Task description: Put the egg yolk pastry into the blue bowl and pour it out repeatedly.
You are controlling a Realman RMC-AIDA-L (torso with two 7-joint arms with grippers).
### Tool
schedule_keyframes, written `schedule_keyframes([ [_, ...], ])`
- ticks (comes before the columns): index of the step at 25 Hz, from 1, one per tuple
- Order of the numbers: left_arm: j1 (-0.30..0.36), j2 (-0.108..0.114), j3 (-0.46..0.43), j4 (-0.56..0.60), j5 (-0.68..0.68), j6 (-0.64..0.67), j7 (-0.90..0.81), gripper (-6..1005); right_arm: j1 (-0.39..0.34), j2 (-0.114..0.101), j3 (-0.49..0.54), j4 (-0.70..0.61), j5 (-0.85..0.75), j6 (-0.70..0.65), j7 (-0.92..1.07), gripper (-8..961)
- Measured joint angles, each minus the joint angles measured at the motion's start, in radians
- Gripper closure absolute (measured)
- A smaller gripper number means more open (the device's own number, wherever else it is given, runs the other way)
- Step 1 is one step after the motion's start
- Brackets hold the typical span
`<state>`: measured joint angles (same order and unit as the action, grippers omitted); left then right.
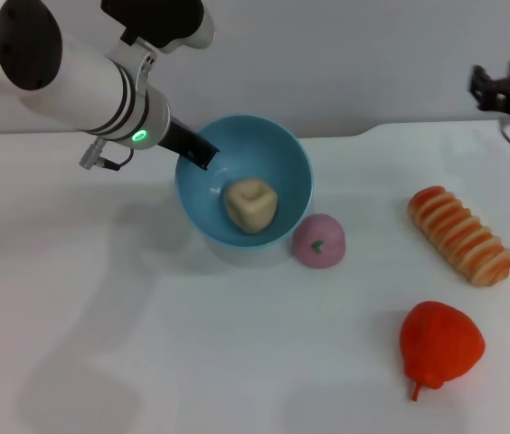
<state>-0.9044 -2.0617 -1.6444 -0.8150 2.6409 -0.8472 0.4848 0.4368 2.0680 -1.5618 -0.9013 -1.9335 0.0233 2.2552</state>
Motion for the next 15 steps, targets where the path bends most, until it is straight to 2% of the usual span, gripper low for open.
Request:
schedule_keyframes([
  [4,0.000,0.000,0.003,0.000,0.001,0.000,0.000,1000,0.026,-0.004,-0.056,0.000,-0.083,-0.024,-0.001,520],
  [7,-0.001,0.000,0.007,-0.001,0.000,0.003,0.000,1000,0.028,0.001,-0.080,0.008,-0.097,-0.007,0.053,520],
  [10,0.000,0.000,0.011,-0.001,-0.001,0.012,0.000,1000,0.019,0.003,-0.114,0.031,-0.127,0.075,0.236,520],
  [15,0.003,0.000,0.018,-0.003,0.002,0.029,0.000,999,0.007,0.006,-0.156,0.074,-0.177,0.172,0.367,520],
])
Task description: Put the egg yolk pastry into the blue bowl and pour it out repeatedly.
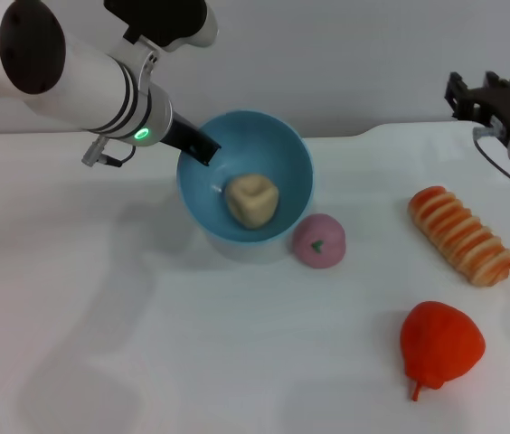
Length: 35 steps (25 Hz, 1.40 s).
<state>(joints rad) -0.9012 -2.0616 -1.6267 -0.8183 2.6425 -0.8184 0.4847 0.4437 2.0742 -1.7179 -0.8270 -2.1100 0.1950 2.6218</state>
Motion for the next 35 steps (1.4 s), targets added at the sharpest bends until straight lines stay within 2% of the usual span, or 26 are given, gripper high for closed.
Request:
schedule_keyframes([
  [4,0.011,-0.001,0.026,-0.011,-0.003,0.028,0.000,1000,-0.006,0.002,-0.089,0.083,-0.005,0.163,0.029,520],
  [5,0.011,-0.001,0.030,-0.012,-0.003,0.030,0.000,1000,-0.023,0.005,-0.142,0.122,-0.005,0.275,0.048,520],
  [6,0.010,-0.001,0.033,-0.013,-0.004,0.032,0.000,1000,-0.023,0.005,-0.142,0.122,-0.005,0.275,0.048,520],
  [11,0.009,-0.002,0.035,-0.014,-0.004,0.035,0.000,999,-0.055,0.006,-0.250,0.229,-0.006,0.558,0.217,520],
  [17,0.009,-0.006,0.051,-0.014,-0.004,0.068,-0.004,999,-0.053,0.006,-0.278,0.303,-0.006,0.582,0.311,519],
  [24,0.013,-0.006,0.086,-0.022,-0.004,0.114,-0.009,999,-0.091,0.011,-0.282,0.348,0.029,0.613,0.331,519],
  [30,0.025,-0.006,0.135,-0.102,-0.003,0.161,-0.010,999,-0.098,0.013,-0.301,0.386,0.032,0.613,0.331,519],
  [35,0.050,-0.005,0.155,-0.180,0.001,0.259,-0.010,999,-0.103,0.014,-0.306,0.409,0.033,0.612,0.332,519],
])
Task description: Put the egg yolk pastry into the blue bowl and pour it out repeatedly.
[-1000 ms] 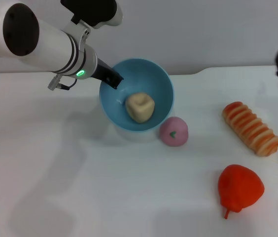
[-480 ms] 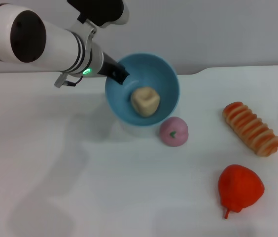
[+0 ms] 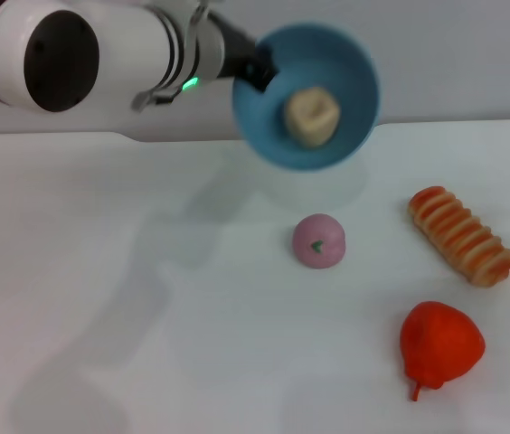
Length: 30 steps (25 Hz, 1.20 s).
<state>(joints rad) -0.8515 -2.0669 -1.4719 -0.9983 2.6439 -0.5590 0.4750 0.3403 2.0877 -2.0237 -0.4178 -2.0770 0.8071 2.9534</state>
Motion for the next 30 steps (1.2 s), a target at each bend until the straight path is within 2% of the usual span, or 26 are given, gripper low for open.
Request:
schedule_keyframes([
  [6,0.023,-0.001,0.112,-0.073,0.000,0.193,0.001,999,-0.007,0.000,-0.002,0.009,0.000,0.000,0.000,519],
  [11,0.026,-0.003,0.196,-0.077,-0.001,0.359,0.001,1000,-0.015,0.002,-0.005,0.019,0.000,-0.001,0.001,519],
  [16,0.011,-0.005,0.271,-0.032,-0.002,0.526,0.002,1000,-0.020,0.003,-0.024,0.020,0.000,-0.002,0.001,519],
  [23,-0.057,-0.011,0.377,0.090,-0.009,0.745,-0.005,1000,-0.016,0.003,-0.041,0.019,0.000,-0.002,0.001,519],
  [29,-0.069,-0.012,0.443,0.108,-0.015,0.940,-0.001,1000,-0.012,0.003,-0.043,0.018,0.000,-0.002,0.001,519],
  [30,-0.069,-0.012,0.443,0.108,-0.015,0.940,-0.001,1000,-0.012,0.003,-0.043,0.018,0.000,-0.002,0.001,519],
])
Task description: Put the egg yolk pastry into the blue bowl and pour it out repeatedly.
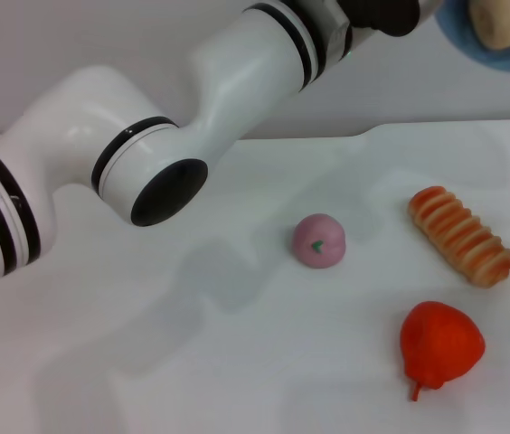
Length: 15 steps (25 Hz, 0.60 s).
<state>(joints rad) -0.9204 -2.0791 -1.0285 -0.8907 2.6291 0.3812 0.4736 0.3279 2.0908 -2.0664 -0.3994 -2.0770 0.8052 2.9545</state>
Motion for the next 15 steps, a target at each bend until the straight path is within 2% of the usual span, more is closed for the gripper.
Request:
schedule_keyframes([
  [1,-0.009,0.000,0.008,0.018,-0.002,0.046,0.005,1000,0.000,0.000,0.000,0.000,0.000,0.000,0.000,519],
  [5,-0.032,0.001,0.027,0.051,-0.004,0.080,0.005,1000,0.001,0.000,-0.007,0.000,0.000,0.000,0.000,519],
  [15,-0.094,0.001,0.048,0.087,-0.029,0.051,0.022,999,0.002,0.000,-0.011,0.001,0.000,-0.001,0.000,519],
])
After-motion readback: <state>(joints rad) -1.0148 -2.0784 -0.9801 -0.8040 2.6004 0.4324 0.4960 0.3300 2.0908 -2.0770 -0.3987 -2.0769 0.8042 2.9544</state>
